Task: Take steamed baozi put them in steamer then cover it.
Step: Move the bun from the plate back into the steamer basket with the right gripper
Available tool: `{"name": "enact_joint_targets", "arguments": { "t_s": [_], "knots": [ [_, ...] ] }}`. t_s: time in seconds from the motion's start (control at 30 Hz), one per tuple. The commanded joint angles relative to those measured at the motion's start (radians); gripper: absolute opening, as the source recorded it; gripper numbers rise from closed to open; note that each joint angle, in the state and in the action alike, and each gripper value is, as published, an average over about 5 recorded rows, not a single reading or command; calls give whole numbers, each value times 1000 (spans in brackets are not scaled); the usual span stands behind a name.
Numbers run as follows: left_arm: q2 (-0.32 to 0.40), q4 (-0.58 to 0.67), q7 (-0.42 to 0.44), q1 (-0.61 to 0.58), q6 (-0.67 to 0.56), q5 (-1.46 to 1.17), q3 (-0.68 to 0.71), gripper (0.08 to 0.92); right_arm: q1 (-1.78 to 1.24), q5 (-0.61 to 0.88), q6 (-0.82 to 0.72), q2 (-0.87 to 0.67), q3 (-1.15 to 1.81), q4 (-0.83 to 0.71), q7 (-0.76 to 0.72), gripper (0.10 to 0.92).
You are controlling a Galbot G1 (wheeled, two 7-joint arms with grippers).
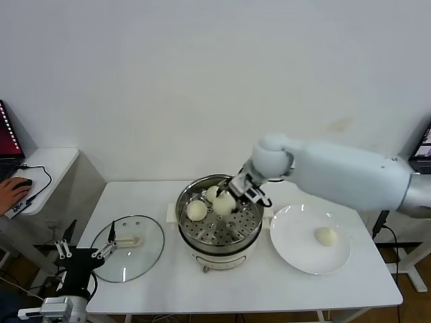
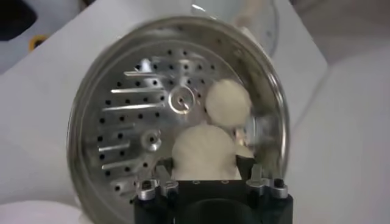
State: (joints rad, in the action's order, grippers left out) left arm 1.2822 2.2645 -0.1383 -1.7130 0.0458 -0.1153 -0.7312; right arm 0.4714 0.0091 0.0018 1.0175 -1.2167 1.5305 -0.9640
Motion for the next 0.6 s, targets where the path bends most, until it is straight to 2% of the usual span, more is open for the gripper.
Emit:
{"name": "enact_joint_targets", "arguments": {
  "t_s": [0.03, 0.47, 0.6],
  "knots": [
    [3, 3, 0, -2, 0, 1, -3, 823, -8, -108, 151, 75, -61, -5, 10, 653],
    [11, 9, 0, -6, -3, 0, -7, 823, -26, -156, 198, 91, -65, 10, 8, 663],
    [12, 8, 0, -5, -3, 0, -3, 823, -20, -157, 202, 80, -68, 16, -7, 714]
  ]
}}
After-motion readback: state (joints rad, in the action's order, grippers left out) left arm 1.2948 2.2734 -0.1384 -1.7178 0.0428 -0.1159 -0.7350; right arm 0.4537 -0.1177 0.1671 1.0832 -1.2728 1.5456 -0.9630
